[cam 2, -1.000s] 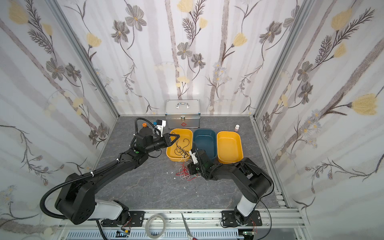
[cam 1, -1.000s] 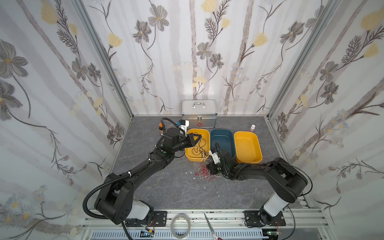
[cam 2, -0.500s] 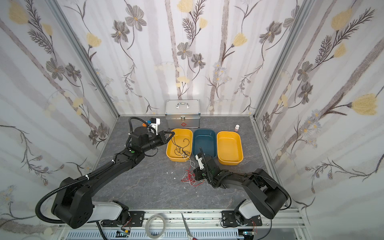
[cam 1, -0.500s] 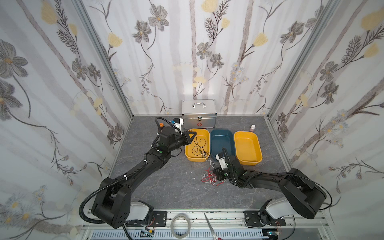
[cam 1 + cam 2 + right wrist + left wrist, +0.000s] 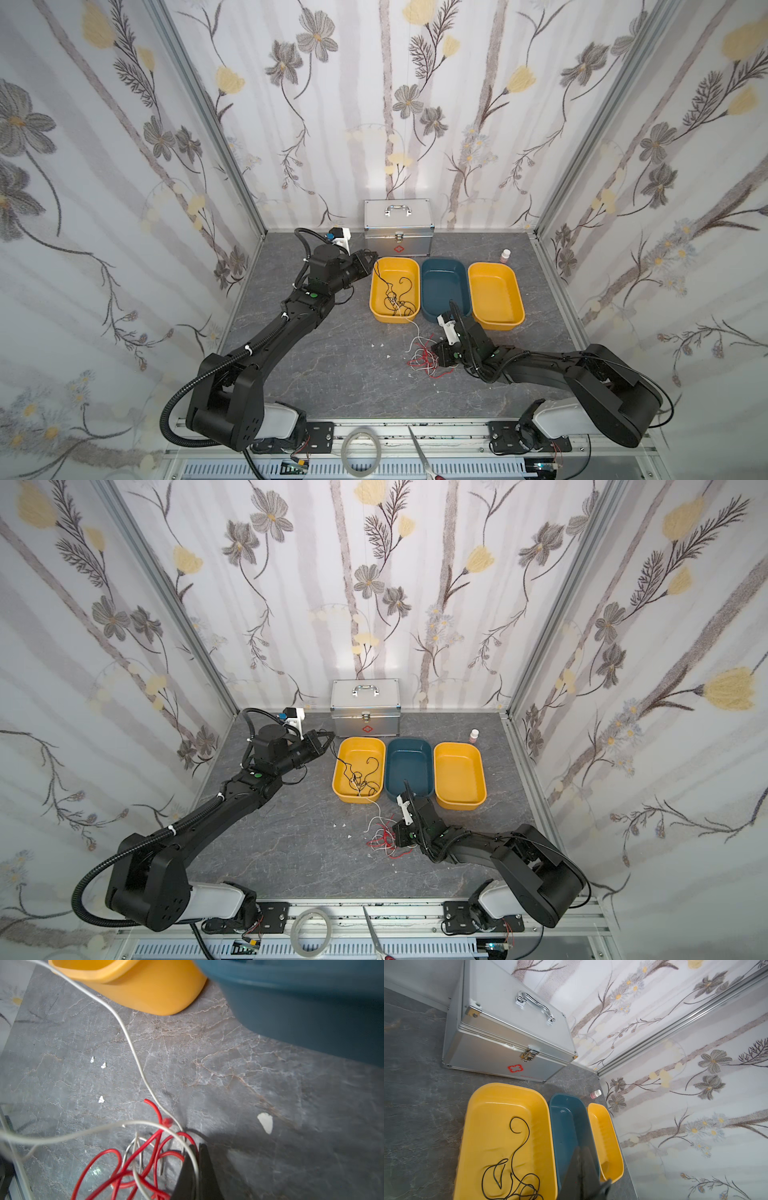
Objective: Untangle the cables
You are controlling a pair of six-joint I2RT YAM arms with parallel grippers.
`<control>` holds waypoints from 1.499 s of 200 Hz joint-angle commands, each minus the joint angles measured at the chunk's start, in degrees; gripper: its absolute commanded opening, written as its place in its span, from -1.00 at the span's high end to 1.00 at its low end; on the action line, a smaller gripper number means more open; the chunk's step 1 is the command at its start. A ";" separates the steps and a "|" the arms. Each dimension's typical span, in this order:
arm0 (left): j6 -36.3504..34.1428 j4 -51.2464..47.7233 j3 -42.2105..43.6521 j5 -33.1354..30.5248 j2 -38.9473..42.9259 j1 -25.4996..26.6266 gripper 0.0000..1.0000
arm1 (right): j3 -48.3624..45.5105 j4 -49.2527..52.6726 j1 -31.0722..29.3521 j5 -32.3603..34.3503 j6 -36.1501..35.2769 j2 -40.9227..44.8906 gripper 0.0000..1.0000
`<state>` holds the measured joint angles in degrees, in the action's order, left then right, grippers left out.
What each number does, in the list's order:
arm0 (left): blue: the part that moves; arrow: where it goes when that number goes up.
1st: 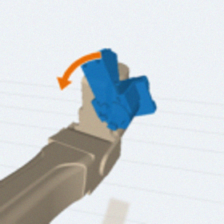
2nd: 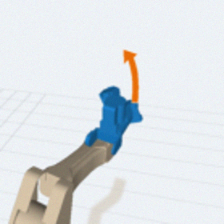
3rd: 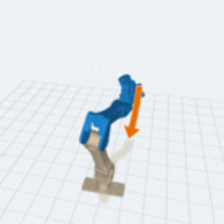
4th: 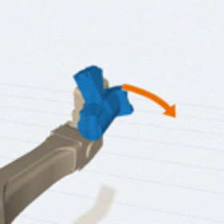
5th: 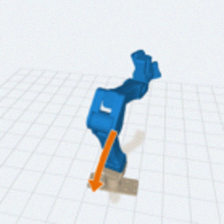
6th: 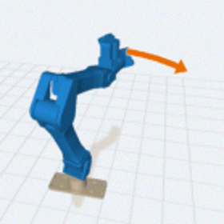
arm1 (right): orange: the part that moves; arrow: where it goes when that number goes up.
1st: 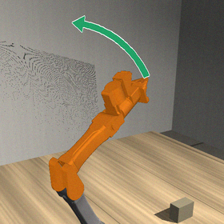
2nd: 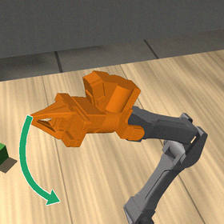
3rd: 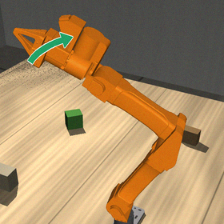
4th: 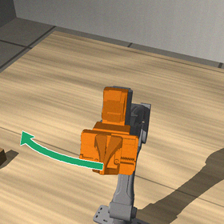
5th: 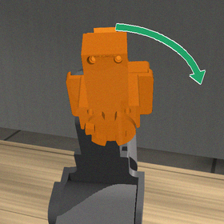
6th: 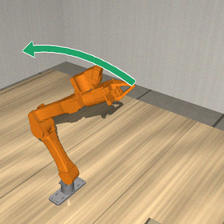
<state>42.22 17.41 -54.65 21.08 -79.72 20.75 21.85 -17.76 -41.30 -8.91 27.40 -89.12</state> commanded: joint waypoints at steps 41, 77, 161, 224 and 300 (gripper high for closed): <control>0.18 1.47 -3.91 2.08 -6.15 -0.68 1.00 | -1.21 2.32 -0.10 0.29 1.02 3.45 1.00; -0.79 0.13 -6.72 1.63 -7.99 -2.11 1.00 | -4.43 4.18 -0.02 1.13 4.39 6.18 1.00; -1.39 -0.36 -8.27 0.92 -12.06 -3.32 1.00 | -6.10 11.92 0.51 8.43 11.62 13.45 1.00; -1.02 -2.02 -13.55 3.14 -15.10 -2.91 1.00 | -6.50 11.86 0.69 7.78 11.29 16.58 1.00; -0.83 -3.31 -19.52 5.07 -23.49 -0.38 1.00 | -6.33 9.87 0.69 5.46 10.53 17.78 1.00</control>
<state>41.76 14.28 -72.10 25.36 -100.68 19.66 15.16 -6.17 -40.56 -1.87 38.15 -71.96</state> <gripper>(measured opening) 0.050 0.049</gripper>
